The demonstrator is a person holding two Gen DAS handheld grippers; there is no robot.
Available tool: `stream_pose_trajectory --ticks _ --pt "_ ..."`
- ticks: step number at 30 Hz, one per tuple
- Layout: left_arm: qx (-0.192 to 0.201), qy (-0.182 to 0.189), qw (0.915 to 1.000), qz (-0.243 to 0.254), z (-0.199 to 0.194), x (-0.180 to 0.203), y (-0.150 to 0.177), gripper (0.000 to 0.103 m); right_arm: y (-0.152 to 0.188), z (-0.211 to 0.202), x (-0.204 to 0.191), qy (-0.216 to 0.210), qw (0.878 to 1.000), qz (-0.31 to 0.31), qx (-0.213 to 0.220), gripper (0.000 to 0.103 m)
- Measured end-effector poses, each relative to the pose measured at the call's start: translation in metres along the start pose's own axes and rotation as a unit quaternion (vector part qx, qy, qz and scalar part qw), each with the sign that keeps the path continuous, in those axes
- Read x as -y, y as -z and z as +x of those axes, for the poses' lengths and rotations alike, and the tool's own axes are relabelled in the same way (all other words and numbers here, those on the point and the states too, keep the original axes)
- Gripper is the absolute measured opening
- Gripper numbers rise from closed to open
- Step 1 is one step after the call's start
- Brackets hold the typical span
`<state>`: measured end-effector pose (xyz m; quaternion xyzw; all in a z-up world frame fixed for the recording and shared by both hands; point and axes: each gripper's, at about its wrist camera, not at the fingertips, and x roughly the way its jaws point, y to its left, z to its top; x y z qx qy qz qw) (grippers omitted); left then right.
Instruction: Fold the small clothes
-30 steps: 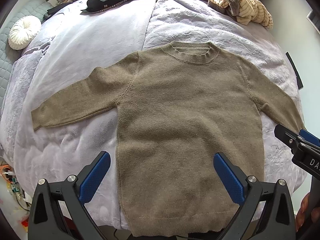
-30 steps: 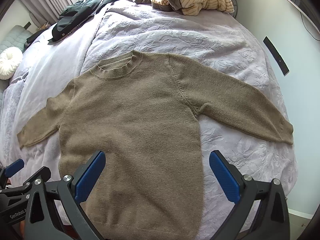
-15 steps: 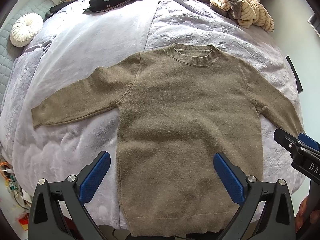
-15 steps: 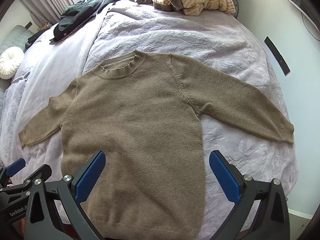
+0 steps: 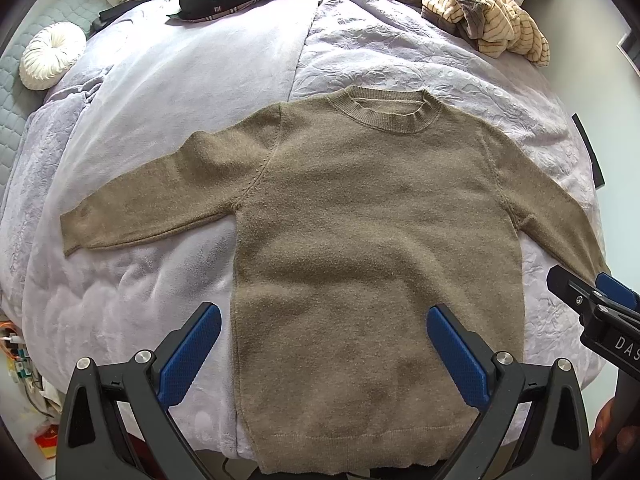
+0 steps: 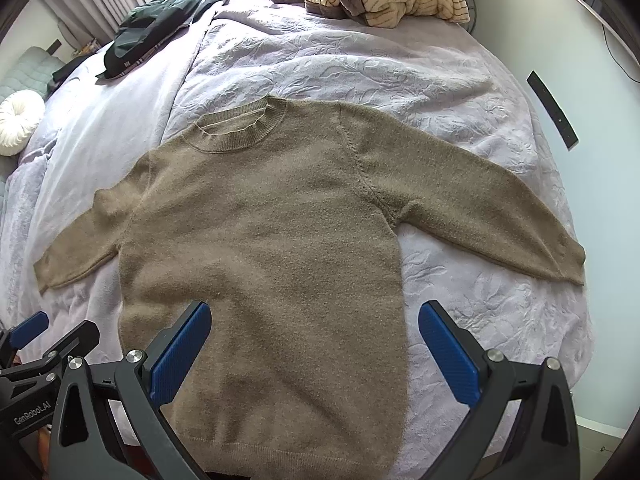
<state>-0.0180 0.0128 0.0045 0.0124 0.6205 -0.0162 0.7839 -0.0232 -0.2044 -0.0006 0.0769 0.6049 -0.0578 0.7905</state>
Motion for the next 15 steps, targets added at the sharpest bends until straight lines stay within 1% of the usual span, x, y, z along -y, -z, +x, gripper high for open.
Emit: stream_pose_trajectory --ticks 15 --pt "-0.003 0.004 1.0000 -0.003 0.0031 -0.0012 -0.0015 0.103 0.0006 0.0014 -0.0021 0.001 1.000 0.000 0.000 0.103"
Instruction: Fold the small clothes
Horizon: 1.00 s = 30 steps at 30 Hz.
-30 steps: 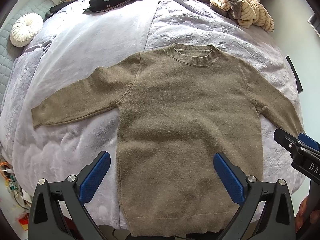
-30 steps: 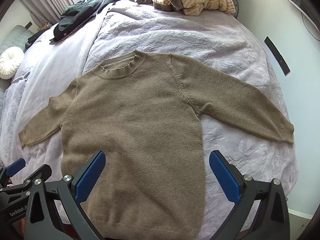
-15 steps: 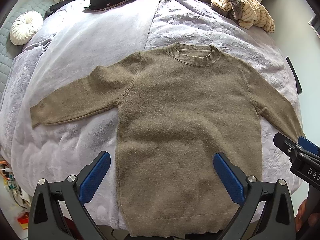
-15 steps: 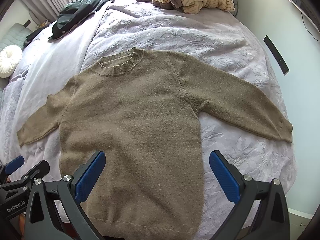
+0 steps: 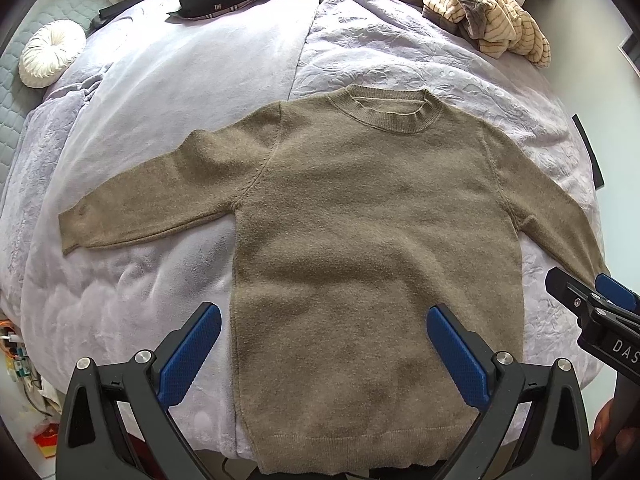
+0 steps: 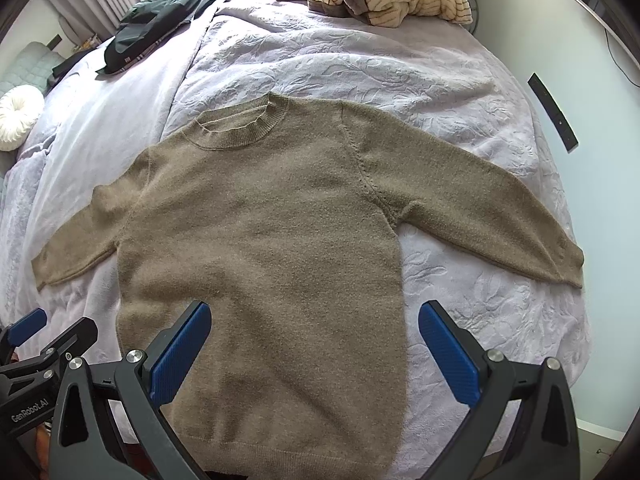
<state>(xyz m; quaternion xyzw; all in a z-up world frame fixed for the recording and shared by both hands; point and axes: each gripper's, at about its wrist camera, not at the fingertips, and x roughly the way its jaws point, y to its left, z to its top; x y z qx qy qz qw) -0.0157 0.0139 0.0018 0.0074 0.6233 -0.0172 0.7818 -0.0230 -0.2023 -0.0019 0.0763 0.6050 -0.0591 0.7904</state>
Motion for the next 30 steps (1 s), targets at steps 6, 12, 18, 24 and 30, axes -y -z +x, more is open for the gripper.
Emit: stream_pose_trajectory --ticks 6,12,18,24,30 --pt "-0.004 0.007 1.0000 -0.004 0.003 -0.002 0.000 0.103 0.001 0.002 0.000 0.002 1.000 0.000 -0.002 0.103" --pt "-0.014 0.015 0.9998 -0.008 0.009 -0.004 0.001 0.103 0.002 0.007 0.000 0.006 1.000 -0.003 -0.010 0.103" --pt "-0.008 0.013 0.9998 -0.013 0.014 -0.011 -0.003 0.103 -0.002 0.011 -0.001 -0.001 1.000 0.003 -0.018 0.103" --pt "-0.013 0.019 0.9995 -0.019 0.032 -0.024 -0.007 0.103 -0.004 0.021 -0.008 -0.017 0.999 0.006 -0.038 0.103" --pt "-0.029 0.026 0.9984 -0.041 0.056 -0.049 -0.008 0.103 -0.002 0.031 -0.027 0.001 0.999 -0.011 -0.043 0.103"
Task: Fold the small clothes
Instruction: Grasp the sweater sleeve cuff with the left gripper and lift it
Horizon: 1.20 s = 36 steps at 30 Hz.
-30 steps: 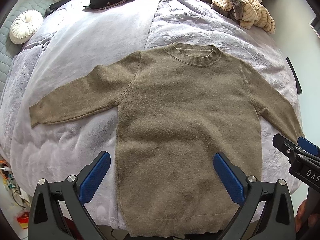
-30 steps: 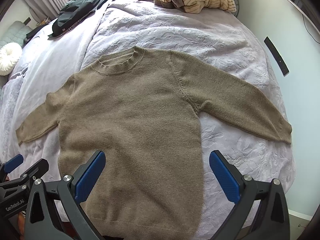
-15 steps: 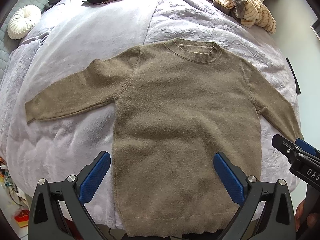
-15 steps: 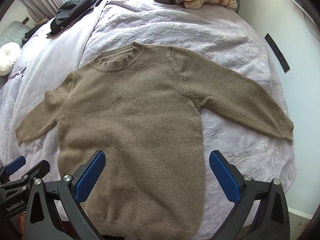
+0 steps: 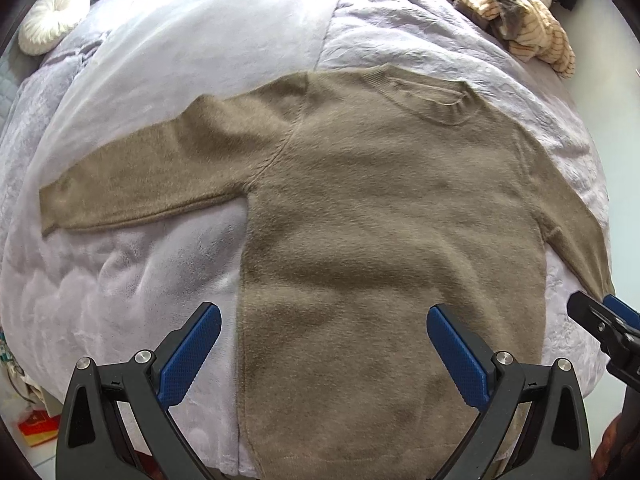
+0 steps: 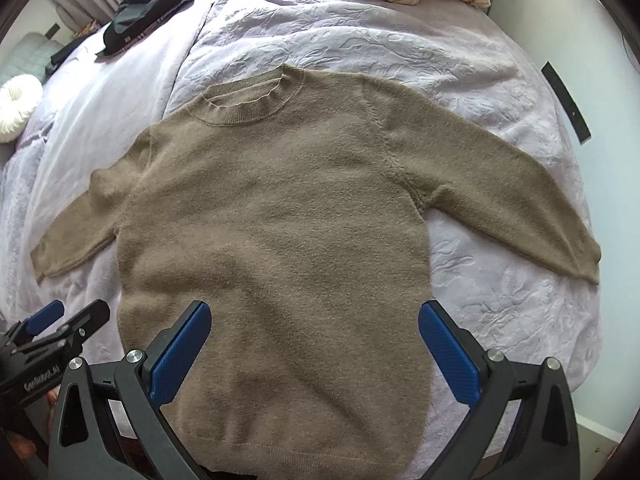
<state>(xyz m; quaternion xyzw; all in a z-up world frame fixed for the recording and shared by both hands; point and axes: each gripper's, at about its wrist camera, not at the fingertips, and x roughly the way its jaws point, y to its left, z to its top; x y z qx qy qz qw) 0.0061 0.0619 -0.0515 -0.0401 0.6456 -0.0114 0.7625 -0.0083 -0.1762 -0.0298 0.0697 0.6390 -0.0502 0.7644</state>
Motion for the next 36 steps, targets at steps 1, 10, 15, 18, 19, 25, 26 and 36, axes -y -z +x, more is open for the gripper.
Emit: stream_pose_trajectory --ticks 1,10,15,18,19,25,26,36 --pt "-0.001 0.003 1.0000 -0.003 0.003 -0.005 -0.001 0.103 0.000 0.002 -0.003 0.001 1.000 -0.001 -0.002 0.103" --pt "0.038 0.057 0.9926 -0.100 0.033 -0.105 -0.017 0.103 0.007 0.017 -0.048 -0.003 0.999 -0.045 -0.024 0.103" --pt "0.089 0.043 0.9707 -0.219 0.052 -0.222 -0.024 0.103 0.015 0.032 -0.085 -0.008 0.995 -0.086 -0.044 0.103" --pt "0.112 0.045 0.9430 -0.310 0.069 -0.292 -0.017 0.103 0.021 0.043 -0.105 -0.012 0.992 -0.109 -0.058 0.103" --pt "0.120 0.053 0.9322 -0.337 0.076 -0.312 -0.015 0.103 0.023 0.046 -0.112 -0.013 0.991 -0.118 -0.063 0.103" --pt "0.147 0.037 0.9190 -0.364 0.097 -0.357 -0.024 0.078 0.036 0.066 -0.141 -0.014 0.983 -0.159 -0.090 0.103" --pt "0.152 0.026 0.9201 -0.360 0.097 -0.360 -0.026 0.061 0.038 0.067 -0.144 -0.013 0.982 -0.164 -0.093 0.103" --pt "0.243 0.094 0.9163 -0.304 0.058 -0.341 -0.033 0.012 0.038 0.067 -0.152 -0.017 0.980 -0.177 -0.093 0.103"
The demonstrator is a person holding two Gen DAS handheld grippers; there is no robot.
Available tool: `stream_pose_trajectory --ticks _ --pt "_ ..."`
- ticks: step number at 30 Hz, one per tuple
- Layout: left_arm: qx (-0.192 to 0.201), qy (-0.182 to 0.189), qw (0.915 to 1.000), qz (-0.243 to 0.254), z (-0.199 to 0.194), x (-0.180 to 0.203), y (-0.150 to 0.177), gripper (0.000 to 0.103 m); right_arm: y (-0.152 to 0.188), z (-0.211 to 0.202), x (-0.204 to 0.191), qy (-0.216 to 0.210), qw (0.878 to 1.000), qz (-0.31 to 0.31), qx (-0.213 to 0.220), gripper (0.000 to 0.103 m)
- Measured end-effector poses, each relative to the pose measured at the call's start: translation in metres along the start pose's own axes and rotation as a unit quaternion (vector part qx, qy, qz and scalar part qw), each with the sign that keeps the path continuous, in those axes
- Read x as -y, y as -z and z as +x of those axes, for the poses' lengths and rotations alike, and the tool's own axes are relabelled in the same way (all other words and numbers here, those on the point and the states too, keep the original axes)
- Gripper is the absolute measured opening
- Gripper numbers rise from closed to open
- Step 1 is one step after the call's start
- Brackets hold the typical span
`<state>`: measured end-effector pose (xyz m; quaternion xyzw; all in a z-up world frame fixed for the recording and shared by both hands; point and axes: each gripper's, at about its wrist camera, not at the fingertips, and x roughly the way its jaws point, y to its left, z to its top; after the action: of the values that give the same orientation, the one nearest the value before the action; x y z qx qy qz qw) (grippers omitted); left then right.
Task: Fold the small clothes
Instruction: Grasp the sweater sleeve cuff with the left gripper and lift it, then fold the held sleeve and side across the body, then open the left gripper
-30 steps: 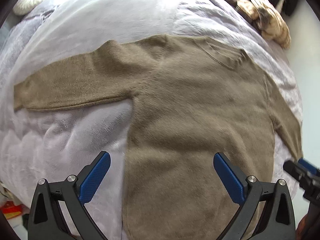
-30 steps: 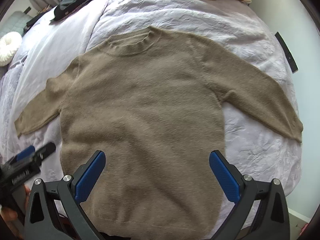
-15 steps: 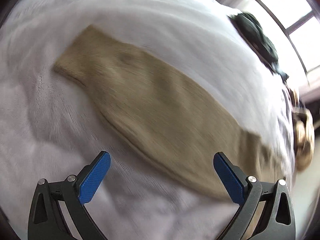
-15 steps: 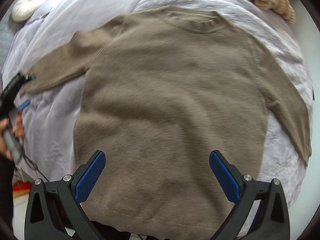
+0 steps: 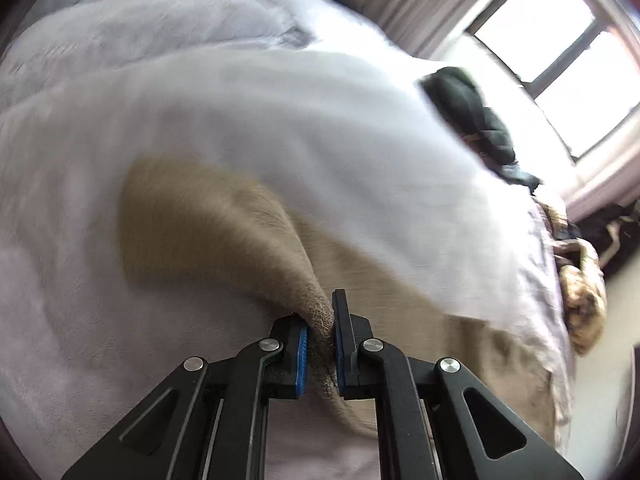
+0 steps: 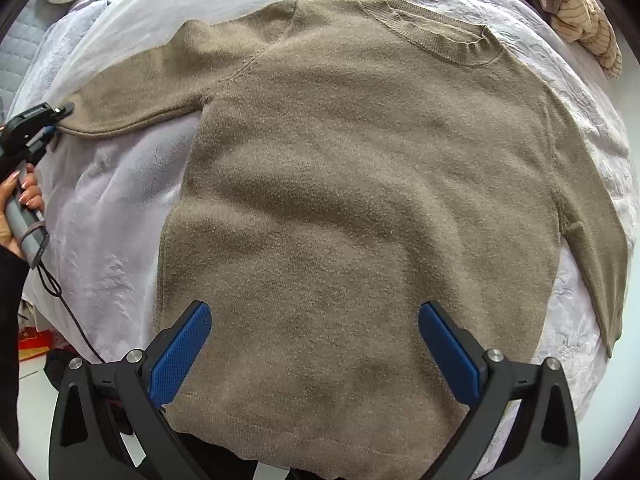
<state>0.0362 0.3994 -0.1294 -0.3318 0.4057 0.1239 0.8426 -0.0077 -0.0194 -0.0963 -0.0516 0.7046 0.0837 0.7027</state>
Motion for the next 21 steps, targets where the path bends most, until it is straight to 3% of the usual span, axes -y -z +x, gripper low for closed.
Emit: stream_pose_trajectory --ticks 4,7,12,17,21 --pt "0.012 0.054 0.9966 0.061 -0.010 0.055 -0.002 0.012 0.002 -0.005 0.011 -0.005 1.000 0.007 0.005 0.103" --pt "0.014 0.103 0.9888 0.107 -0.015 0.108 0.003 0.012 0.005 -0.009 0.024 -0.009 1.000 0.021 0.011 0.103" --pt "-0.020 0.188 0.9631 0.192 -0.010 0.216 0.047 0.012 0.015 -0.016 0.061 -0.010 0.998 0.060 0.022 0.103" --pt "-0.096 0.214 0.9345 0.268 0.029 0.295 0.119 0.012 0.028 -0.016 0.107 -0.010 0.993 0.113 0.028 0.103" --pt "-0.154 0.182 0.9156 0.324 0.062 0.328 0.187 0.012 0.040 -0.004 0.141 -0.007 0.988 0.153 0.025 0.103"
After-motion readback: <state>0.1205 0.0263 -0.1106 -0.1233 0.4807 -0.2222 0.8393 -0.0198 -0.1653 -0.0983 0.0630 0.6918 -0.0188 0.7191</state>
